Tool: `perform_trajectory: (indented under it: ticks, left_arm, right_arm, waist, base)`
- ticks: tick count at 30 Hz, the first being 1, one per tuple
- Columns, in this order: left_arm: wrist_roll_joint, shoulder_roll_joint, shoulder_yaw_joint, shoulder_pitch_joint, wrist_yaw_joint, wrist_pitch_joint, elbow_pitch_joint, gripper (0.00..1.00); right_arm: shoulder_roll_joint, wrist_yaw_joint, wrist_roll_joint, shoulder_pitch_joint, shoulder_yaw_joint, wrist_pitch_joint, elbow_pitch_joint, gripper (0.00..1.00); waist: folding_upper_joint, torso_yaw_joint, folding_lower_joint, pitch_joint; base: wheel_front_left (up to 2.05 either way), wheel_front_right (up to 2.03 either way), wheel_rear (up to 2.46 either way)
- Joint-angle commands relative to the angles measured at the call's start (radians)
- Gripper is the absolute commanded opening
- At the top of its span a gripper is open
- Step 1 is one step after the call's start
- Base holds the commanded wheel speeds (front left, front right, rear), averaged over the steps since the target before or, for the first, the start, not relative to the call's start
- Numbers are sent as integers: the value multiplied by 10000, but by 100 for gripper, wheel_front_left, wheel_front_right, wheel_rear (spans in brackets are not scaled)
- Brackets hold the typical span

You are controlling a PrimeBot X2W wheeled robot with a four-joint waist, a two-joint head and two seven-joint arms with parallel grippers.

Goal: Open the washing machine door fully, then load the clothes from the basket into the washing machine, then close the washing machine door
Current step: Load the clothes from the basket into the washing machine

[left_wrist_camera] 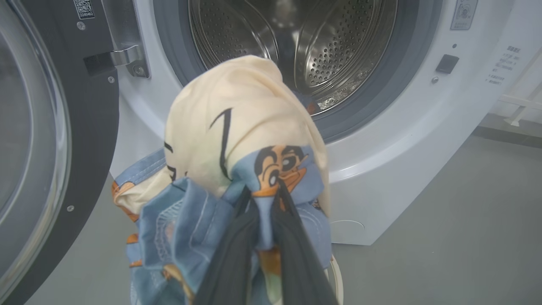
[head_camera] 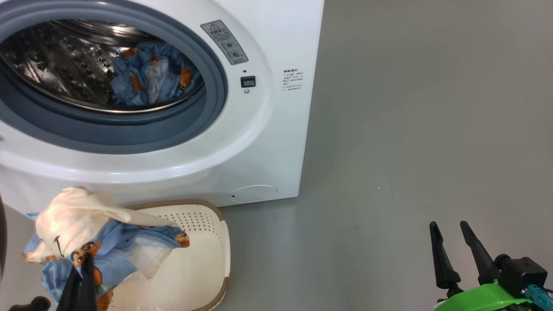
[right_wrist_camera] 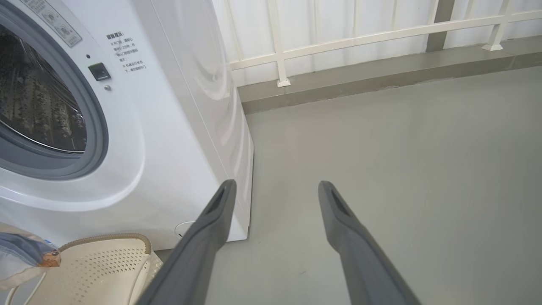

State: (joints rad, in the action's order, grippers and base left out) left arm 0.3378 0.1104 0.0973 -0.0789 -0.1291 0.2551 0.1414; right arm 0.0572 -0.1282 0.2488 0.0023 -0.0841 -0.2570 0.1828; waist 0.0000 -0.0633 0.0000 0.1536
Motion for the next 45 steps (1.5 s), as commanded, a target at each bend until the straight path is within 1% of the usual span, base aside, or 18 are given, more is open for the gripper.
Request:
perform_trajectory:
  ticks: [1,8,14,19,25,28,35,40,45]
  left_arm:
    - [-133,86,420,145,-16,67,-365,0]
    - [-117,95,430,375,-16,67,-426,0]
    - [-50,203,433,1049,-16,67,-441,0]
    - [45,408,315,2215,-16,67,-361,0]
    - [233,695,160,4186,-16,67,181,0]
    - [369,823,45,5319,-16,67,682,0]
    - [586,1281,-327,7759,-16,67,2668,0]
    - [590,1618,-551,9146,-16,67,4385,0]
    - [586,1857,-704,10111,-16,67,5916,0]
  right_arm:
    - [46,-25,-26,-60,165,-48,-269,100]
    - [23,-25,-37,-146,151,-48,-299,100]
    - [-14,-25,-61,-376,208,-48,-362,100]
    - [-41,-25,-114,-756,428,-48,-340,100]
    - [-60,-25,-194,-1361,822,-48,-271,100]
    - [-65,-25,-191,-1636,973,-48,-272,100]
    - [-68,-25,-174,-2156,1445,-48,-215,100]
    - [-69,-25,-212,-2419,1706,-48,-176,100]
    - [-69,-25,-190,-2590,1967,-48,-166,100]
  waist:
    - [0,-12,0,27]
    - [0,-8,0,163]
    - [0,7,0,579]
    - [0,-36,0,1141]
    - [0,-150,0,1865]
    - [0,-201,0,2211]
    - [0,-395,0,2874]
    - [0,-553,0,3236]
    - [0,-773,0,3470]
  base:
    - [0,0,0]
    - [0,0,0]
    - [0,0,0]
    - [0,0,0]
    - [0,0,0]
    - [0,0,0]
    - [0,0,0]
    - [0,0,0]
    - [0,0,0]
